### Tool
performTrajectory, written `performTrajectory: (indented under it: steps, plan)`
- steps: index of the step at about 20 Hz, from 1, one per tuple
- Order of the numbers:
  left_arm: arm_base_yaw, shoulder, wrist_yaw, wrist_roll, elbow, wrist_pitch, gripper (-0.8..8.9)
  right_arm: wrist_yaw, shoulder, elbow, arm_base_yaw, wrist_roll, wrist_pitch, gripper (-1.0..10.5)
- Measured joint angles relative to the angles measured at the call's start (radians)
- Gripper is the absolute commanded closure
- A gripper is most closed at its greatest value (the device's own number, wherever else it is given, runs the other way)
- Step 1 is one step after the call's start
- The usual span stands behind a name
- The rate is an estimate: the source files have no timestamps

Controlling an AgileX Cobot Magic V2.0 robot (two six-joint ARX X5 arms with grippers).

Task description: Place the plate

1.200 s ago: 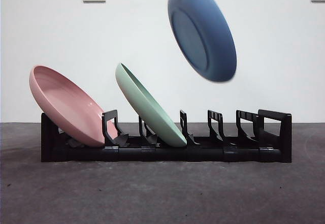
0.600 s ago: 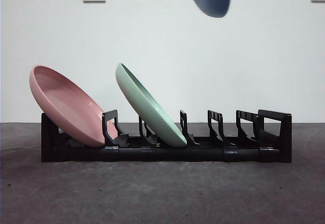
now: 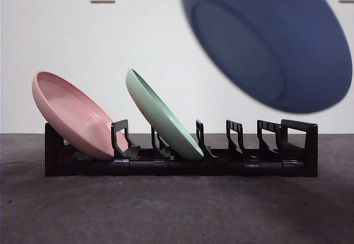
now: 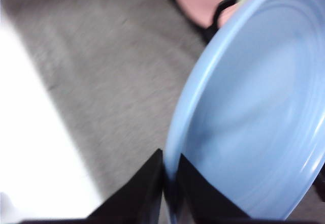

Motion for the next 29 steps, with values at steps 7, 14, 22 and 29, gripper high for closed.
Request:
performTrajectory:
  steps: [7,14,22,29]
  plan:
    - [0.000,0.000,0.000,0.000,0.000,0.000,4.37,-0.078,0.254,0.000,0.107,-0.036,-0.039,9.3]
    - [0.000,0.000,0.000,0.000,0.000,0.000,4.37,-0.087,0.426,0.040,0.049,-0.118,0.019,9.3]
    - [0.000,0.000,0.000,0.000,0.000,0.000,4.37,-0.149,0.544,0.042,-0.038,-0.166,0.125,9.3]
    - [0.000,0.000,0.000,0.000,0.000,0.000,4.37,-0.228,0.597,0.048,-0.049,-0.167,0.154,7.4]
